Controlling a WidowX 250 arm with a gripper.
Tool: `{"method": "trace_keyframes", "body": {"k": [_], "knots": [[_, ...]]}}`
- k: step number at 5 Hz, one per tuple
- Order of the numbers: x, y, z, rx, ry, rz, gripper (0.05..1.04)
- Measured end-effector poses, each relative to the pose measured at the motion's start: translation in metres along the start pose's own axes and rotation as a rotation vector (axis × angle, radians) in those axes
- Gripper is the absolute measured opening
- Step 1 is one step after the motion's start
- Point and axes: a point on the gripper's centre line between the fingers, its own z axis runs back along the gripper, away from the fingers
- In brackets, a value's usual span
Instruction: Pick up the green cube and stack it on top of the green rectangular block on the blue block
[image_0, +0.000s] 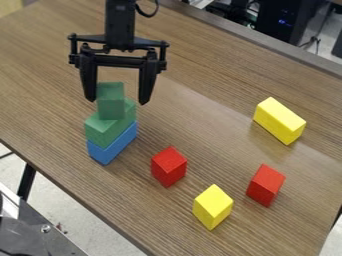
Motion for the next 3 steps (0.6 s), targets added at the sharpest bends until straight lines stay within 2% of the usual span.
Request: {"method": "trace_keyframes", "body": {"k": [1, 3], "knots": [[-0.002, 0.0, 0.001, 0.001, 0.005, 0.002, 0.999], [-0.007, 0.008, 0.028, 0.034, -0.156, 0.089, 0.999]]}}
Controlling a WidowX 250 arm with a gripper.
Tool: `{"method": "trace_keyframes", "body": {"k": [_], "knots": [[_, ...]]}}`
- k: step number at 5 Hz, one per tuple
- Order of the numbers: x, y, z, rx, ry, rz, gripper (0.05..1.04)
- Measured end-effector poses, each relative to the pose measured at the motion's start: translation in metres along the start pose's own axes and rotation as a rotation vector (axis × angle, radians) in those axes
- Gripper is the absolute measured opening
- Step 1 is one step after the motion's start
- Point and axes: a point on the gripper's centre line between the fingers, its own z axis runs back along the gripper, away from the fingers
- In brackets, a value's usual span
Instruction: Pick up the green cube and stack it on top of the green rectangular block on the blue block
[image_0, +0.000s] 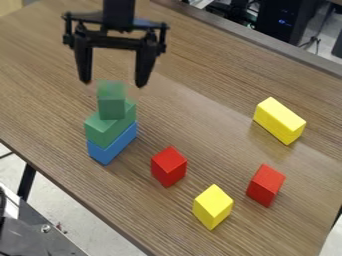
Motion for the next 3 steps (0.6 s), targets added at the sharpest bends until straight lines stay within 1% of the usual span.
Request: {"method": "trace_keyframes", "body": {"k": [1, 2, 3], "knots": [[-0.003, 0.006, 0.008, 0.003, -0.029, 0.003, 0.999], [-0.011, -0.003, 0.009, -0.011, -0.024, -0.09, 0.999], [-0.031, -0.03, 0.0, -0.049, -0.02, -0.306, 0.999]]}}
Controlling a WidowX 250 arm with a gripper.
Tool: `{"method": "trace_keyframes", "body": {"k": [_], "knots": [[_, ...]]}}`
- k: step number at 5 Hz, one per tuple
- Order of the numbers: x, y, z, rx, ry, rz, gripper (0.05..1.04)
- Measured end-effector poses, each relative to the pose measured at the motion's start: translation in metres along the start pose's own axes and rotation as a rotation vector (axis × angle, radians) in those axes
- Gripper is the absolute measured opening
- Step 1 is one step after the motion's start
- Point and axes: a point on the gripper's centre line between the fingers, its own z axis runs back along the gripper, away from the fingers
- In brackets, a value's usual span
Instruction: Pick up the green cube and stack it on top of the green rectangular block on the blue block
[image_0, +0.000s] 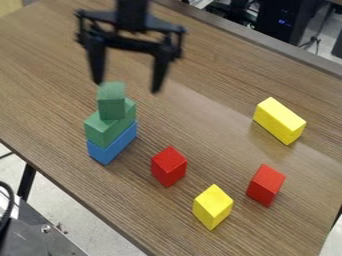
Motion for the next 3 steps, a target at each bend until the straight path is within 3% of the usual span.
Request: {"method": "trace_keyframes", "body": {"k": [1, 2, 3], "knots": [[-0.009, -0.03, -0.011, 0.017, -0.022, -0.138, 0.999], [-0.014, -0.044, -0.02, 0.046, -0.036, -0.183, 0.999], [-0.015, -0.05, -0.028, 0.032, -0.043, -0.206, 0.999]]}}
